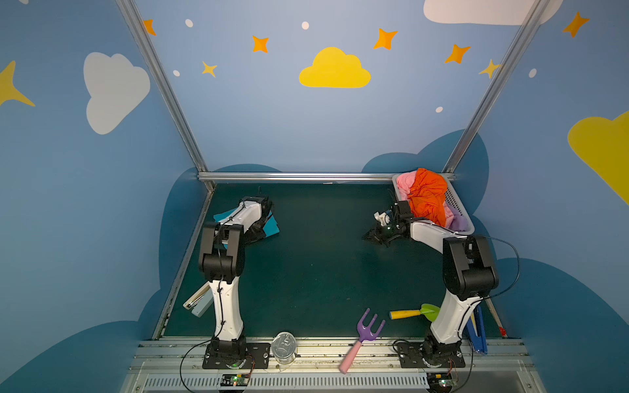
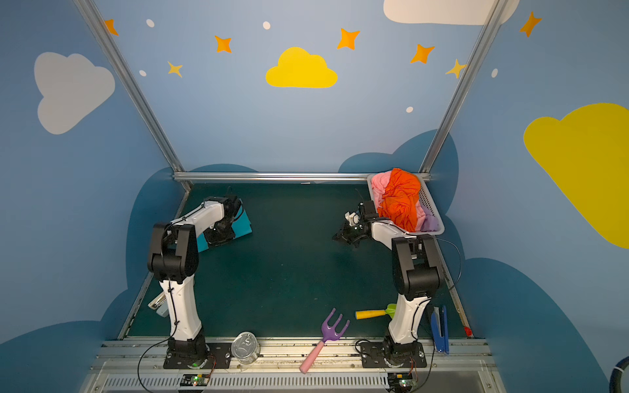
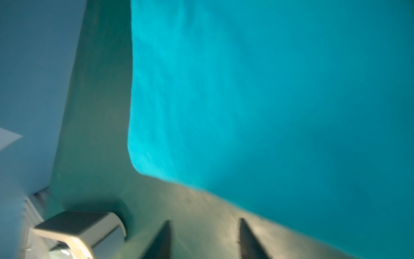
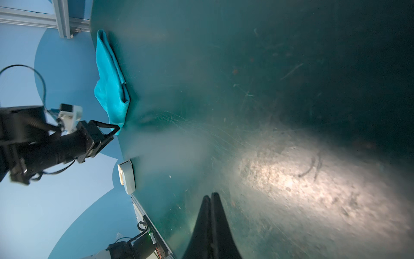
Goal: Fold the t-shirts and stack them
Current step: 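Lower the teal shirt into the far corner and open the left gripper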
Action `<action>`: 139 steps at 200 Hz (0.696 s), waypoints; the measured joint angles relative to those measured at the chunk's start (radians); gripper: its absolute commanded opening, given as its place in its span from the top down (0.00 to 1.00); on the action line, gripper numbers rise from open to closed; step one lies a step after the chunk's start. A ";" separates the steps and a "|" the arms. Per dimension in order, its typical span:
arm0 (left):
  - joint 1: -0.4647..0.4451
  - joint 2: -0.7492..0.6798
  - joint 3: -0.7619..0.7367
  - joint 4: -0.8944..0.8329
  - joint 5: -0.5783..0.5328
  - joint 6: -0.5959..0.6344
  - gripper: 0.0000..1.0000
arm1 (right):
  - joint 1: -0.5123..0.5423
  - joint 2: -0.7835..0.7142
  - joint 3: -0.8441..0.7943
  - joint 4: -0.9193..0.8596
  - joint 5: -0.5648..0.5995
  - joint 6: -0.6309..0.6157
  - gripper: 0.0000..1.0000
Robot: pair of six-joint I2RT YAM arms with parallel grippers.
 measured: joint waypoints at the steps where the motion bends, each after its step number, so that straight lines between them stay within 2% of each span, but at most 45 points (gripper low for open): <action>1: -0.003 -0.002 -0.002 0.001 0.000 0.001 0.37 | 0.000 0.000 0.000 0.000 0.000 0.000 1.00; 24: -0.083 -0.066 -0.069 0.040 0.033 -0.009 0.26 | 0.005 0.000 -0.002 0.001 0.000 0.006 1.00; 42: -0.093 -0.085 -0.116 0.073 0.061 -0.014 0.25 | 0.011 0.000 -0.002 0.001 0.000 0.006 1.00; 55: -0.072 -0.085 -0.136 0.105 0.084 -0.018 0.33 | 0.013 0.000 -0.002 0.001 0.000 0.006 1.00; 75: -0.014 -0.077 -0.153 0.152 0.134 -0.021 0.56 | 0.015 0.000 -0.002 0.001 0.000 0.006 1.00; 90: 0.037 -0.054 -0.152 0.184 0.170 -0.019 0.65 | 0.016 0.000 -0.002 0.001 0.000 0.006 1.00; 120: 0.125 -0.009 -0.109 0.214 0.241 -0.023 0.65 | 0.016 0.013 0.006 0.001 0.000 0.006 1.00; 139: 0.169 0.032 -0.042 0.198 0.266 -0.014 0.62 | 0.016 0.043 0.025 0.002 -0.003 0.006 1.00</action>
